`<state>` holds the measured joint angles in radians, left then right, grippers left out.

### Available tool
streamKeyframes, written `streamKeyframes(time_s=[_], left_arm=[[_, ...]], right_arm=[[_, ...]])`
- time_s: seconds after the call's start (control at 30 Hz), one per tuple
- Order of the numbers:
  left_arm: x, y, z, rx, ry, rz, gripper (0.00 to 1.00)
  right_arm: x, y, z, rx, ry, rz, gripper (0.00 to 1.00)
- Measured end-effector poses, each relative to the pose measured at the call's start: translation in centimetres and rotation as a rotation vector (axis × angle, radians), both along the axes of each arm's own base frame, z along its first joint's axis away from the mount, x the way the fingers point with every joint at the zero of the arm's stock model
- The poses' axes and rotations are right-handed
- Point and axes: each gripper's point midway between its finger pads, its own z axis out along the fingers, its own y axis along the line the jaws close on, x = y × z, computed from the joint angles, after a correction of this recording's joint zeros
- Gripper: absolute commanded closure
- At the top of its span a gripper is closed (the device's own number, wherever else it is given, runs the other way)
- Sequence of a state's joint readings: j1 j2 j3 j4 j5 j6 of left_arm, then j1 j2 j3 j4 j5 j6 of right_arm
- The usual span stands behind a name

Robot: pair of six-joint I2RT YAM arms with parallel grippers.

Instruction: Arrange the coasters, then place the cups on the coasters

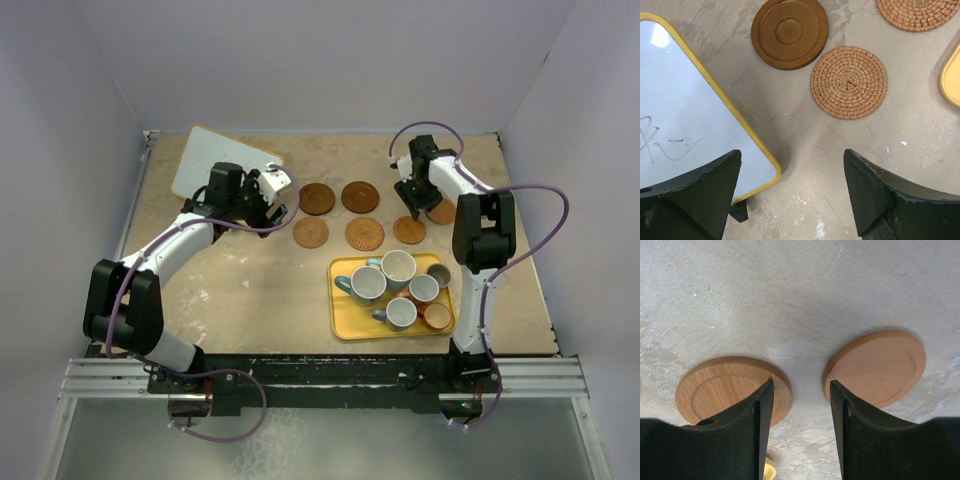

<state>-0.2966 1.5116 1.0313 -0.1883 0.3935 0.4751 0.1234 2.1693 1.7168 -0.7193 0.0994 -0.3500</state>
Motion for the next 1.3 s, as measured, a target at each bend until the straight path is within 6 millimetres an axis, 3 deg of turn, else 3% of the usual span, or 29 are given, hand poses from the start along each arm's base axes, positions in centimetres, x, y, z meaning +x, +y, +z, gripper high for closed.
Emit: streamKeyframes(time_s=[0.6,0.83,1.3], left_arm=[[0.0,0.1,0.0,0.009,-0.007,-0.006,0.20],[-0.1,0.2,-0.2,0.016,-0.007,-0.005,0.20],[-0.1,0.4,-0.2,0.032,-0.015,-0.007,0.20]], right_arm=[[5.3,0.7,0.3,-0.001,-0.113,-0.085,0.49],[8.0,1.8,0.5,0.020,-0.164,-0.102,0.49],[11.0,4.5,0.7,0.039,-0.220,-0.081,0.48]])
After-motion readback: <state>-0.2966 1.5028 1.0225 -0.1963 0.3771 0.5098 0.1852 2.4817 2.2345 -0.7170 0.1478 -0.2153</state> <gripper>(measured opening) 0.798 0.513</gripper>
